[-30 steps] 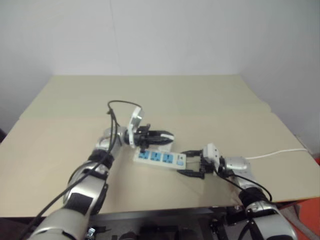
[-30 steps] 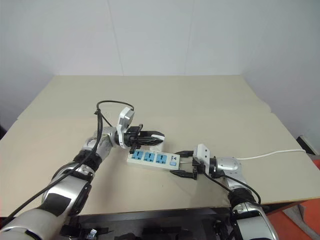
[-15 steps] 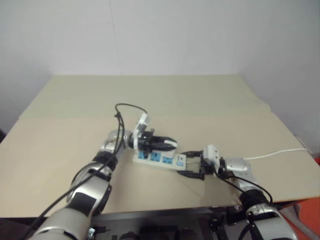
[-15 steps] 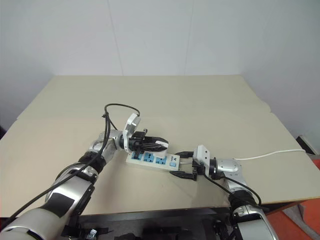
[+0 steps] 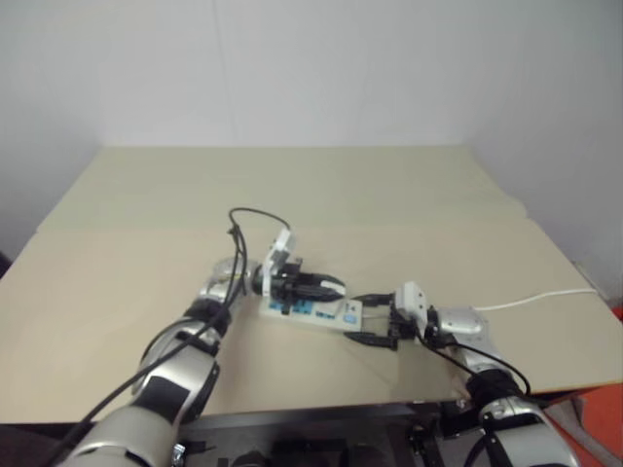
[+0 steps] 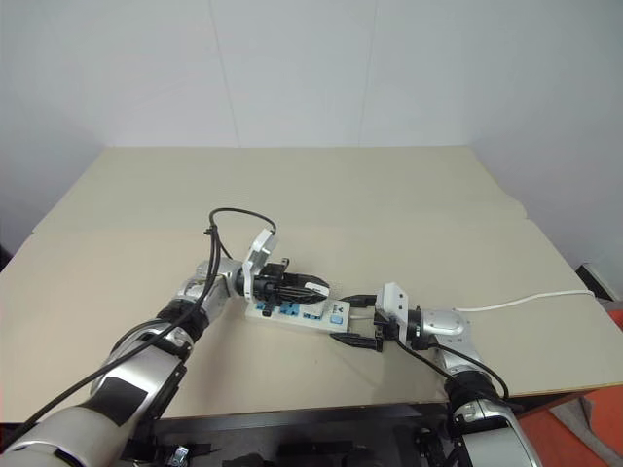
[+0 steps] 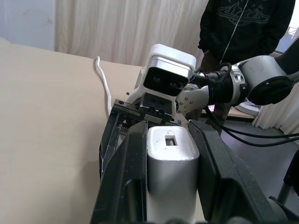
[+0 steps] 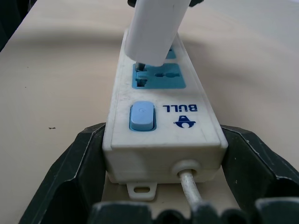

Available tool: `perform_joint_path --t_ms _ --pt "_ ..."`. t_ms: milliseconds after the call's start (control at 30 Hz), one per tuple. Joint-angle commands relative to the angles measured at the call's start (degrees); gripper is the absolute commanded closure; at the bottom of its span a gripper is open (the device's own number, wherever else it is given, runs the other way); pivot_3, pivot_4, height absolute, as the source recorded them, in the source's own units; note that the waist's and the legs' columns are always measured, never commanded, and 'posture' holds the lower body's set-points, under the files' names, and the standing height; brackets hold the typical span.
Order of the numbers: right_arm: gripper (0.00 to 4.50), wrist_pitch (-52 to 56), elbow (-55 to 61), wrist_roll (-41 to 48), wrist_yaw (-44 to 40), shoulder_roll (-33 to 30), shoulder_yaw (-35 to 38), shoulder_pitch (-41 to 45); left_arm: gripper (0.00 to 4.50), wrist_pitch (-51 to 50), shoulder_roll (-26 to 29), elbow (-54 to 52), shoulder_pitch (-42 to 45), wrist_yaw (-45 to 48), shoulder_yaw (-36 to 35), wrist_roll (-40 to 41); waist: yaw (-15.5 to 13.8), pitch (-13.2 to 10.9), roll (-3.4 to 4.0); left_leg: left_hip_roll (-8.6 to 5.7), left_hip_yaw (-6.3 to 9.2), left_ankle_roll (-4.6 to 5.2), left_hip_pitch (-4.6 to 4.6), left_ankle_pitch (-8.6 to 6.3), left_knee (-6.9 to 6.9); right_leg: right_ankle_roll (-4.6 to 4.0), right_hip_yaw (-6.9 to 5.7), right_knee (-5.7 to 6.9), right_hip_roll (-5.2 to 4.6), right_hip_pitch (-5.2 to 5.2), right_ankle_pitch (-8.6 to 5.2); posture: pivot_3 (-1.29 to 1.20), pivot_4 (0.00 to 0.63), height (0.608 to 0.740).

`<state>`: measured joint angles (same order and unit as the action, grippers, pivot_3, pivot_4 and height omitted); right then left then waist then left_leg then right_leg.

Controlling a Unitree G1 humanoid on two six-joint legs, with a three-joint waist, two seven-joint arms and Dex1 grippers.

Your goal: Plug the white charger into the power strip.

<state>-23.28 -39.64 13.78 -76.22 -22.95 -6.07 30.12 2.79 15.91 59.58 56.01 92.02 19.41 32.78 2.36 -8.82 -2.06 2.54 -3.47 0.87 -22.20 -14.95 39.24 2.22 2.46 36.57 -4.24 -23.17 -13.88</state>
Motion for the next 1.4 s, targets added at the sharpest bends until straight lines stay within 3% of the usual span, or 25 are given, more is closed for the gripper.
perform_joint_path --t_ms 33,900,1400 --pt "1.08 1.32 -0.83 -3.38 -0.48 0.21 -2.93 -2.29 3.49 1.61 -0.7 0.4 0.46 0.48 -0.26 -0.67 0.02 0.0 0.0 0.0 0.0 0.0 0.0 0.0 0.0 0.0 0.0 0.0 0.0 0.0 0.0 0.0 0.15 0.74" --pt "1.08 2.46 0.95 -2.83 -0.32 0.32 -2.85 -3.06 3.49 7.11 -1.4 6.44 -0.07 0.48 -2.14 -7.32 0.05 0.06 -0.04 0.01 0.01 0.03 0.04 -0.02 0.0 0.0 0.01 -0.02 0.02 0.04 0.0 0.0 0.15 0.74" --pt "1.08 1.91 0.16 -3.11 -0.52 0.38 -3.05 -2.63 3.49 8.7 1.32 6.84 -2.15 0.48 -4.42 -8.86 0.21 0.12 -0.07 0.04 0.01 0.04 0.11 -0.03 0.0 0.0 0.02 0.02 0.05 0.07 0.0 0.0 0.15 0.74"
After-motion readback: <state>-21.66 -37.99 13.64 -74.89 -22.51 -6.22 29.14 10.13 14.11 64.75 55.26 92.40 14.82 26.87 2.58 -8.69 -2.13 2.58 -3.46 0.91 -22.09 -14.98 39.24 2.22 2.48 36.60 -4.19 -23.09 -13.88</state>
